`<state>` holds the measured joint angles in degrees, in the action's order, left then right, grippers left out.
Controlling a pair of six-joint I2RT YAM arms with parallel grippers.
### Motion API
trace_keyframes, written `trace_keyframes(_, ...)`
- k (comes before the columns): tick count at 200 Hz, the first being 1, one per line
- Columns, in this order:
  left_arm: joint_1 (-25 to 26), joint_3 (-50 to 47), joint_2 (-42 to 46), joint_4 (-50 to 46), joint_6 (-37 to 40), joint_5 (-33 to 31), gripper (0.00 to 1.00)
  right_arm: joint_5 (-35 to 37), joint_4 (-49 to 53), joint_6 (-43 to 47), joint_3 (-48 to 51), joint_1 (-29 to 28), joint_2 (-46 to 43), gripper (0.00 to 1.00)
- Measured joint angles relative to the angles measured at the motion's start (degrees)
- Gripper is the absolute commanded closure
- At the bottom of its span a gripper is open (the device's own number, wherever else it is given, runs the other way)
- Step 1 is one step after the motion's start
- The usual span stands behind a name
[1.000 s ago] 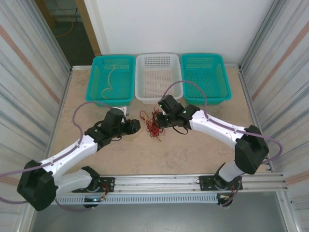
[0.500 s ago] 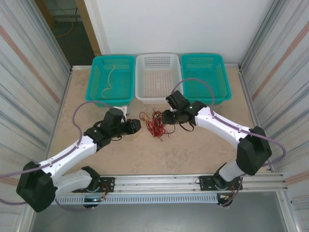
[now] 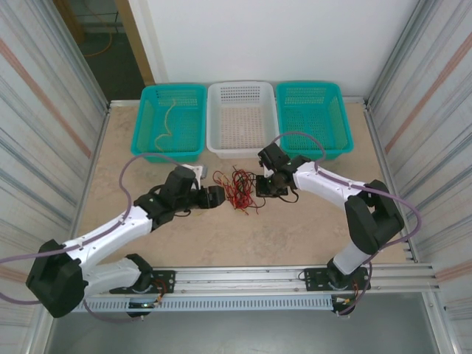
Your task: Untangle the cables
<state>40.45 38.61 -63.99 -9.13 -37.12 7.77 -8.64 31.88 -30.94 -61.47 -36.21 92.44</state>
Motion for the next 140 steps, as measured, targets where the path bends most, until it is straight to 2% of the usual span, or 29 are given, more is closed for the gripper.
trace_keyframes(16,1.7,1.2,-1.9,0.0,0.7,-2.2,0.25,-0.1,-0.1,0.0,0.2,-0.8,-1.4,1.00)
trace_keyframes(56,3.2,3.8,-8.3,0.0,2.0,-7.6,0.26,-0.2,1.4,0.2,-0.7,-5.2,-9.9,1.00)
trace_keyframes(63,3.2,4.0,-9.1,0.0,2.2,-8.0,0.27,-0.1,1.7,0.4,-1.3,-5.6,-11.1,0.91)
trace_keyframes(76,3.2,4.1,-9.8,0.3,2.5,-8.1,0.29,1.0,2.1,0.7,-2.3,-5.8,-12.7,0.65)
trace_keyframes(88,3.2,4.1,-9.8,0.9,2.6,-8.0,0.30,2.0,2.3,1.4,-2.5,-5.3,-13.0,0.50)
trace_keyframes(140,3.3,5.2,-11.9,2.1,2.6,-7.8,0.32,1.7,0.1,2.0,1.5,3.1,-6.2,0.46)
